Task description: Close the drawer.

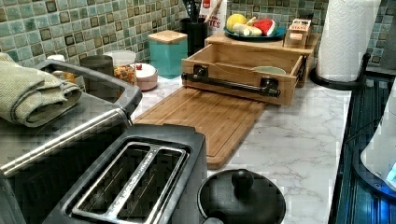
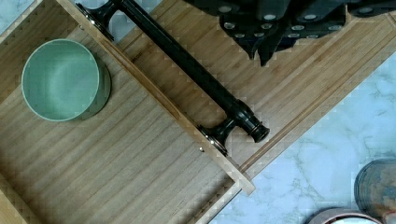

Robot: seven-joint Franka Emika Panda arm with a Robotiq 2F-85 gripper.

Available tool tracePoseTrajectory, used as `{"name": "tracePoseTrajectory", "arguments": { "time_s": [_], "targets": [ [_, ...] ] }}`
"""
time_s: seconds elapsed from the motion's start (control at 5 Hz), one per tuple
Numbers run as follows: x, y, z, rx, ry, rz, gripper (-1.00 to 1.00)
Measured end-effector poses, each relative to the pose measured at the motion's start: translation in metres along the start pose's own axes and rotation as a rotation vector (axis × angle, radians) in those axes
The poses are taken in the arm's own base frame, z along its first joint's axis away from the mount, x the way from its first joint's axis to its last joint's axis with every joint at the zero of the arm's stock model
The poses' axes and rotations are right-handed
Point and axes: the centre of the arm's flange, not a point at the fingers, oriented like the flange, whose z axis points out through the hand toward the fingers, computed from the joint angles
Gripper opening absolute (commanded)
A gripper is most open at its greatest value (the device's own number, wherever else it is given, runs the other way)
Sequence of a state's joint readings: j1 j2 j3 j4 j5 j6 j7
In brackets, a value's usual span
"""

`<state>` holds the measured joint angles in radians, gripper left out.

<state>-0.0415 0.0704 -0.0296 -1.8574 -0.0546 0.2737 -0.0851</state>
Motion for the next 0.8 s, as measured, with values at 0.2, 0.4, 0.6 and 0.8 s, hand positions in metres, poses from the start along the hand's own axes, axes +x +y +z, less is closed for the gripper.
{"name": "tracePoseTrajectory", "arguments": {
  "time_s": [0.2, 0.4, 0.6, 0.8],
  "targets": [
    [0.000, 0.000, 0.002, -0.001, -0.002, 0.000, -1.00],
    [-0.001, 0.001, 0.007, -0.008, -0.009, 0.000, -1.00],
    [0.002, -0.002, 0.016, 0.042, 0.051, -0.045, -1.00],
    [-0.010, 0.001, 0.031, 0.076, 0.104, -0.201, -1.00]
  ]
}}
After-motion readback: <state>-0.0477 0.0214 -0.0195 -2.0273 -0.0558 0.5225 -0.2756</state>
